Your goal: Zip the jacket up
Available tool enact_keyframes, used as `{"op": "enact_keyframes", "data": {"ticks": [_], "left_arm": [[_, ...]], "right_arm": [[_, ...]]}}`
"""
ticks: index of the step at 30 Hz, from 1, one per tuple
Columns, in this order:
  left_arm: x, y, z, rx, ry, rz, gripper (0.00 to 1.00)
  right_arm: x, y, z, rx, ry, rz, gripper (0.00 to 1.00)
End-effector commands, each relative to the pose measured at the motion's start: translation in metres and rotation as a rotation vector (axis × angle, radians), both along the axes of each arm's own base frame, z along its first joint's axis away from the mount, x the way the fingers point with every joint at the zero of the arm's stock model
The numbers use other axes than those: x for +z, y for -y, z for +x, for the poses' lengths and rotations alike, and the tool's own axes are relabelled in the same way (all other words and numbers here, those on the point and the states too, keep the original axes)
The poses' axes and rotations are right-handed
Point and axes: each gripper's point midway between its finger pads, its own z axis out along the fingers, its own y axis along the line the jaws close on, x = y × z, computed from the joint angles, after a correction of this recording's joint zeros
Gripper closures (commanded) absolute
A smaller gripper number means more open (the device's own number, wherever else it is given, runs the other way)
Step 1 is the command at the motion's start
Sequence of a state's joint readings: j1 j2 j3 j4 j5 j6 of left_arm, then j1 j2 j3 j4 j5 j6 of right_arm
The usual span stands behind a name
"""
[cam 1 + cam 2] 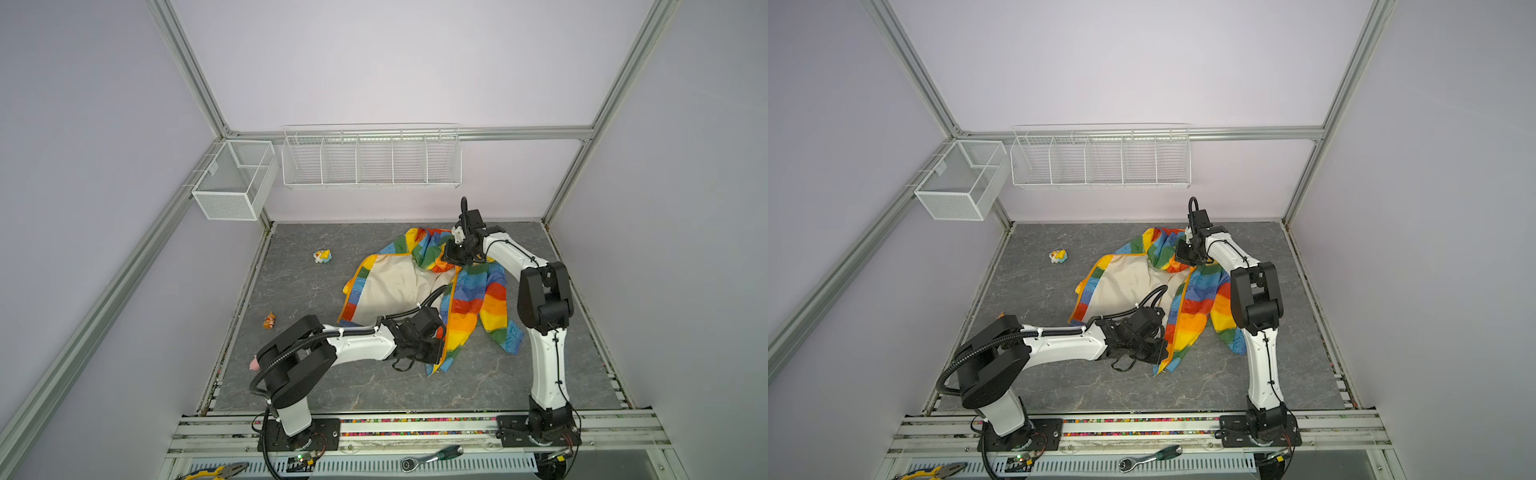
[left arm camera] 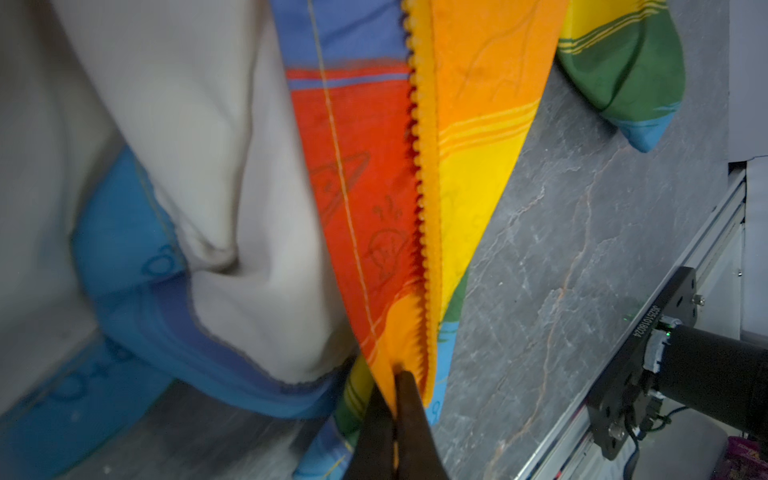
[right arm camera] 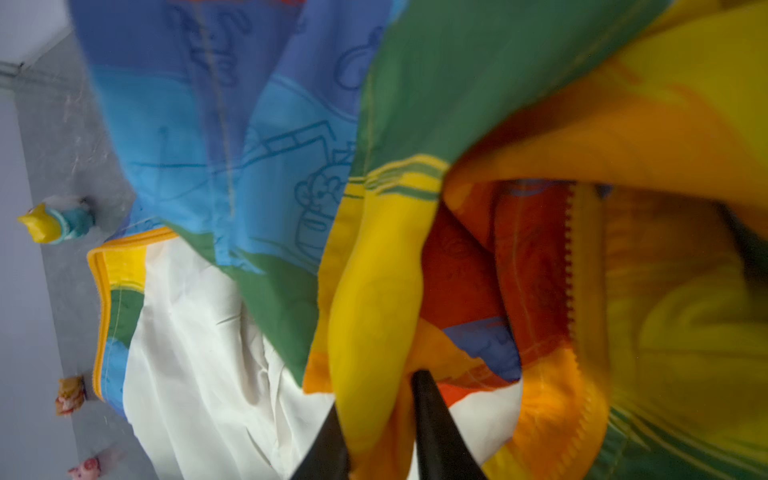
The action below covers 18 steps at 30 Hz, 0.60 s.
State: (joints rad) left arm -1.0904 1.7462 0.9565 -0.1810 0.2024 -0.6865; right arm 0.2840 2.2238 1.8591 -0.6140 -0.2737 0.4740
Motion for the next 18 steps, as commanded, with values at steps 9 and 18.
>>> {"op": "enact_keyframes", "data": {"ticks": [9,18], "left_arm": [[-0.004,-0.001,-0.01,0.009,-0.001,0.0,1.0],[-0.007,-0.004,-0.016,0.01,-0.001,-0.004,1.0]], "right_arm": [[0.147,-0.063,0.027,0.031,0.233,0.55,0.93],[0.145,-0.072,0.048,-0.038,0.192,0.621,0.88]]}}
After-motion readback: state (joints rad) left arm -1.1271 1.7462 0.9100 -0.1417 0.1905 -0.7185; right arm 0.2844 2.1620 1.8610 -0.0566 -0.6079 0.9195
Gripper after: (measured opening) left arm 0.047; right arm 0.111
